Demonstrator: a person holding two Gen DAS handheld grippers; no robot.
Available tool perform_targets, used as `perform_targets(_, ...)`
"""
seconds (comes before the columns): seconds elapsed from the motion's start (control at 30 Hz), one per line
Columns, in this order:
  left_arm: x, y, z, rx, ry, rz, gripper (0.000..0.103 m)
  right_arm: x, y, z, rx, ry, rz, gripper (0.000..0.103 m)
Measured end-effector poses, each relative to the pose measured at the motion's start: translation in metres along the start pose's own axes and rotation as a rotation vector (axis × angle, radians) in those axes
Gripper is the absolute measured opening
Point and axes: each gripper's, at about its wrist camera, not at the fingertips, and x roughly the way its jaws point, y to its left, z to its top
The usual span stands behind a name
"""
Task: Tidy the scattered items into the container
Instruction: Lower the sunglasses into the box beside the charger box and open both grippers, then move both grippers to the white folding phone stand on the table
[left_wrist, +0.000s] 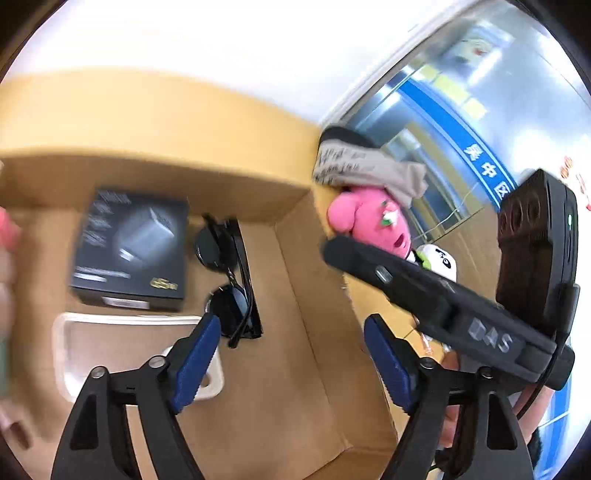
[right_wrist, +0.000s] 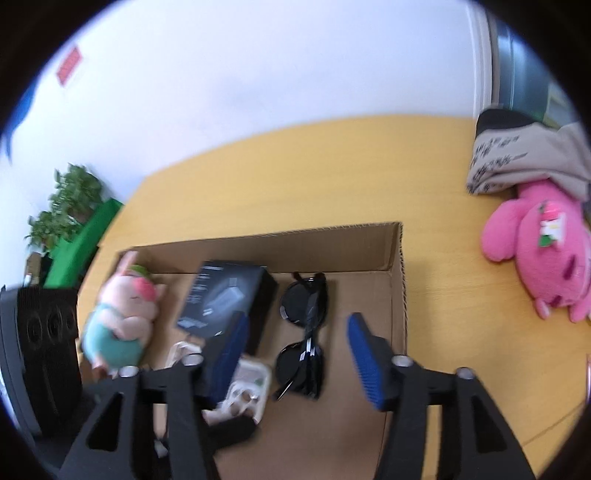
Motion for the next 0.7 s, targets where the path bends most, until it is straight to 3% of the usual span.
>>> perform_targets(0.1, -0.042, -0.008, -0.022, 0.08, -0.07, 0.047, 0.087, -0.043, 0.003, -0.022, 0.006, -0.08, 0.029, 0.074)
perform_targets(0.23, -0.083, -0.02, -0.052, 0.135, -0.151, 0.083, 0.093, -0.079, 0.02, -0.064, -0.036, -0.137, 0.012, 0.076)
perform_targets(0.33, -0.098, -0.036, -0.073, 0.195, -0.223, 0.176, 0.095, -0.098, 0.027, -0.096, -0.069, -0.171, -0.041, 0.076)
perform_targets(0.43, -0.125, -0.034, -0.105, 0.194, -0.277, 0.234, 0.103, -0.113, 0.033, -0.123, -0.086, -0.185, -0.08, 0.076)
perform_targets(0.7, -0.16, -0.025, -0.166, 0.186, -0.329, 0.311, 0.103, -0.13, 0.051, -0.186, -0.118, -0.177, -0.15, 0.076)
